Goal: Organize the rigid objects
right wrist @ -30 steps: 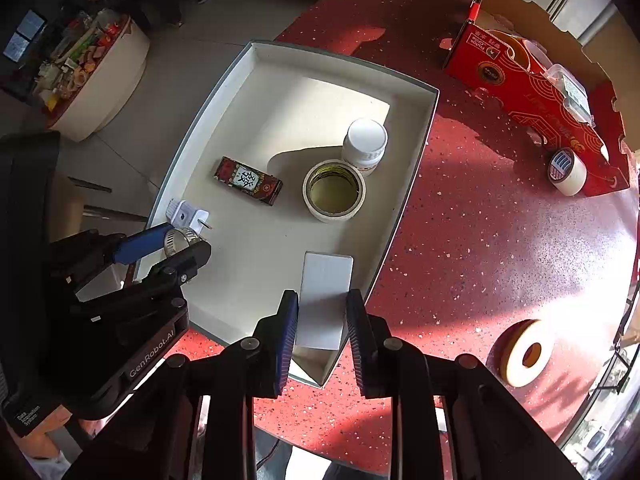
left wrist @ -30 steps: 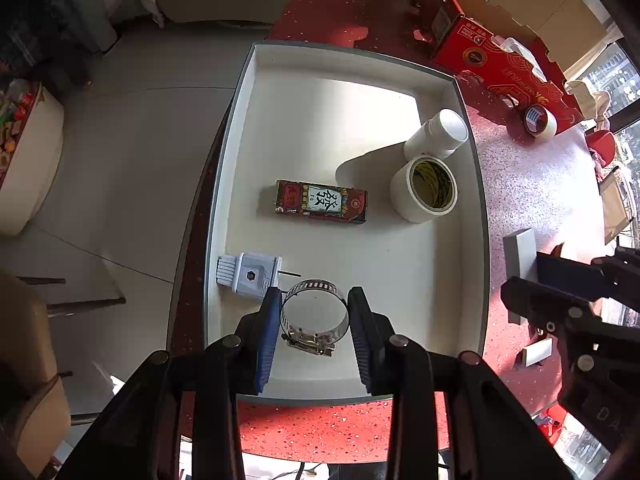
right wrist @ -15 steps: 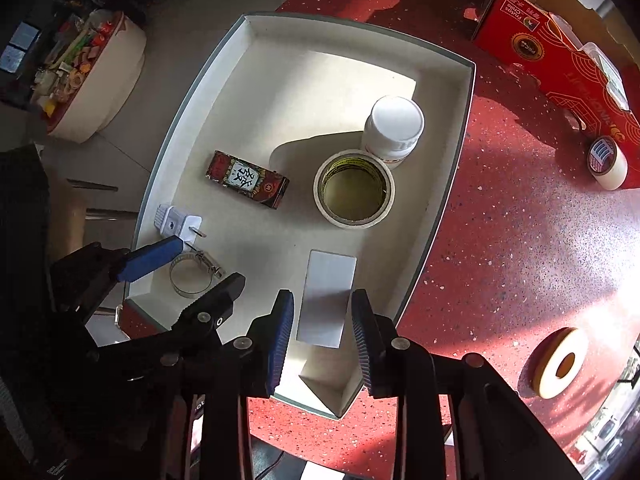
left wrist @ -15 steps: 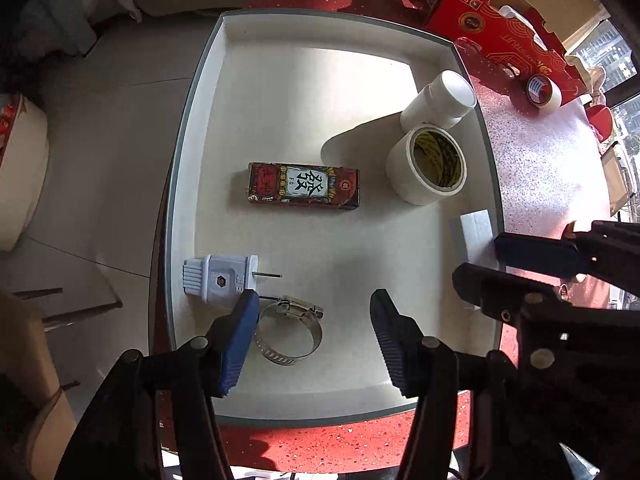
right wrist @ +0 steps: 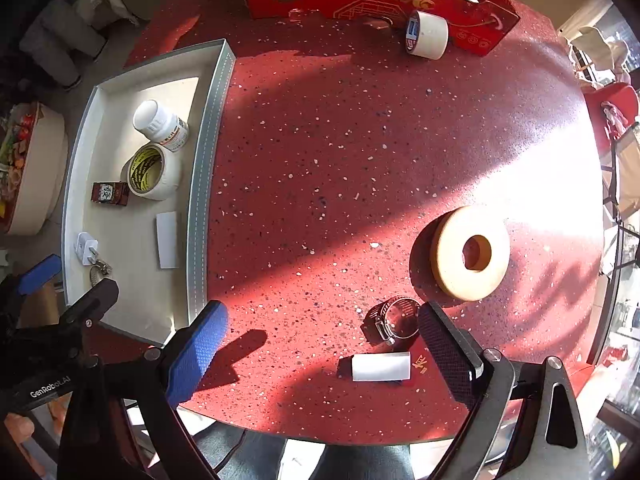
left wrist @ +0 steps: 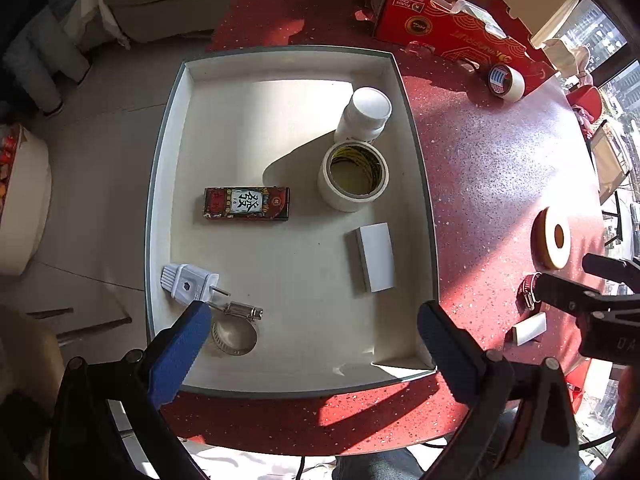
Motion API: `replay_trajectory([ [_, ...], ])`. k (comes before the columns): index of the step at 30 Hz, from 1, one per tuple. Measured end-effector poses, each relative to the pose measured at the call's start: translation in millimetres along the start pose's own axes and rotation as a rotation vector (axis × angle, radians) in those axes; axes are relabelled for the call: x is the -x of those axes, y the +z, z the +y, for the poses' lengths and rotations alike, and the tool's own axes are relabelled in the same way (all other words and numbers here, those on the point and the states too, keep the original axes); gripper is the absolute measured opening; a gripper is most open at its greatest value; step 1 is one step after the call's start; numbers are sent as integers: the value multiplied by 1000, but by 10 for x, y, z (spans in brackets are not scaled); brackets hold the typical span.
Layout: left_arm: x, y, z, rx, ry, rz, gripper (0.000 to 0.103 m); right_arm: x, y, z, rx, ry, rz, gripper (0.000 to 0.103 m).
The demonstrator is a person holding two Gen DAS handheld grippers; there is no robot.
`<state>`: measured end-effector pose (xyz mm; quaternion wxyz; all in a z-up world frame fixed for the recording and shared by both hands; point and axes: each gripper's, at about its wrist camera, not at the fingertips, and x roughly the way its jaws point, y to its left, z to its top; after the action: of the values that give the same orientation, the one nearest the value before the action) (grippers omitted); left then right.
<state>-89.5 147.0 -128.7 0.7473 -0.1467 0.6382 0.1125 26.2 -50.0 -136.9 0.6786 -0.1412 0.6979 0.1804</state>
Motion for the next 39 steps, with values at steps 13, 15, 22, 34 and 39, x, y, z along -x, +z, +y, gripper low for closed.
replay_trajectory([
  [13,-69,102,-1184,-294,-50,74,103,-414,-700,-1702,-542,29,142,97],
  [15,-124,87,-1377,-338,-56,89,103,-492,-764,-1754,-542,34,173,97],
  [22,-497,-66,-2046,-482,-68,176,103,-546,-853,-1742,-448,18,175,97],
  [34,-1018,-136,-2305,-410,-1,239,103,-596,-1317,-2138,-456,7,192,97],
  [39,-1074,1,-1975,-312,33,248,103,-562,-1200,-1933,-380,18,147,97],
])
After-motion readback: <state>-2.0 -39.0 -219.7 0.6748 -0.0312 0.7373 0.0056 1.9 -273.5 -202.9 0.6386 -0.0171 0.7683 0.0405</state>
